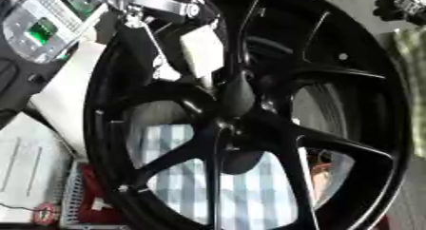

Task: Pull the pin out of the wheel hub.

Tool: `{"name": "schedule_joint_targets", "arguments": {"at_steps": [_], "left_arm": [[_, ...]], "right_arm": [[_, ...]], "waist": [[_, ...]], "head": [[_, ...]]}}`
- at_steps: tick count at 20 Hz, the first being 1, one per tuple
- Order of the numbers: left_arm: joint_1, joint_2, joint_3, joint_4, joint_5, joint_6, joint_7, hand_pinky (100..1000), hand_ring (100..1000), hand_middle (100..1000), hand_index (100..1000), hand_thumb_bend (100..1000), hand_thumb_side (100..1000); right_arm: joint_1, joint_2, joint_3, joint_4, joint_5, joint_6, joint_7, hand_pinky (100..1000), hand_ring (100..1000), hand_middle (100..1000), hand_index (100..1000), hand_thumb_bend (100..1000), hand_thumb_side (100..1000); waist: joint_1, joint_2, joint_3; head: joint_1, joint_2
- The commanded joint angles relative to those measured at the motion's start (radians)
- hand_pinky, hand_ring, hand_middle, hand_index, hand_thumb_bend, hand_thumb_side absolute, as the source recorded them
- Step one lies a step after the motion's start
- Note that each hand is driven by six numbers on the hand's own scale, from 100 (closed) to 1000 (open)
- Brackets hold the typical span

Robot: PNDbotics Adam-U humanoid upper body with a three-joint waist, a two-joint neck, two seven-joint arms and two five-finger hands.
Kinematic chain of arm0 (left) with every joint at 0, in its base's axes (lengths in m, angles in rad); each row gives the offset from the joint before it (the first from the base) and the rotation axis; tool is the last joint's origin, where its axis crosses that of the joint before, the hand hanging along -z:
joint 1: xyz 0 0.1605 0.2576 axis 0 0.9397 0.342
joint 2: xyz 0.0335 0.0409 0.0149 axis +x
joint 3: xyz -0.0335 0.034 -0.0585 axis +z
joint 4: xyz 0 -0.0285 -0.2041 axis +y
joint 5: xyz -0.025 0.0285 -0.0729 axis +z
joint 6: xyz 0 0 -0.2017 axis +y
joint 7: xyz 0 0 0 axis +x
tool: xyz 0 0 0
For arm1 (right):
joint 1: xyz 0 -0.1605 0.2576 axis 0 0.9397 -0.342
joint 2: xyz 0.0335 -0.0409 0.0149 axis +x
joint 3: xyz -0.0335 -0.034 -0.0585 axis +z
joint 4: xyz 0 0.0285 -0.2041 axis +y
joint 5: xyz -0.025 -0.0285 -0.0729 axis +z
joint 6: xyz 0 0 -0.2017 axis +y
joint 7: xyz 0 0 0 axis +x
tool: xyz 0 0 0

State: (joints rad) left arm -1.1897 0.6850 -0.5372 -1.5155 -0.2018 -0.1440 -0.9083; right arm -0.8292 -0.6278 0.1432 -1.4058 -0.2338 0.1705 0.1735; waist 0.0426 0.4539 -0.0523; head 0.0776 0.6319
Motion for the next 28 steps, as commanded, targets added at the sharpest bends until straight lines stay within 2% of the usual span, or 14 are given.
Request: {"name": "schedule_joint_targets", "arguments": {"at_steps": [1, 7, 28], "left_arm": [[-0.024, 0.027, 0.002, -0.004, 0.007, 0.009, 0.001, 847, 861, 829, 859, 306, 100], [-0.028, 0.036, -0.004, -0.001, 0.019, 0.015, 0.001, 856, 874, 847, 875, 373, 133], [-0.043, 0.038, 0.021, -0.011, 0.032, 0.044, 0.001, 843, 853, 788, 829, 294, 108]], "right_arm": [[-0.009, -0.018, -0.001, -0.002, 0.006, 0.000, 0.004, 818, 724, 640, 710, 288, 488], [-0.003, -0.018, -0.001, 0.003, 0.009, -0.002, 0.007, 819, 724, 641, 710, 284, 489], [0.005, -0.012, 0.002, 0.006, 0.009, -0.006, 0.009, 822, 727, 643, 712, 275, 493]], "waist": [[0.000, -0.034, 0.004], [0.006, -0.043, 0.012], [0.012, -0.051, 0.014]], "head": [[-0.003, 0.004], [-0.006, 0.009], [-0.006, 0.001]]}}
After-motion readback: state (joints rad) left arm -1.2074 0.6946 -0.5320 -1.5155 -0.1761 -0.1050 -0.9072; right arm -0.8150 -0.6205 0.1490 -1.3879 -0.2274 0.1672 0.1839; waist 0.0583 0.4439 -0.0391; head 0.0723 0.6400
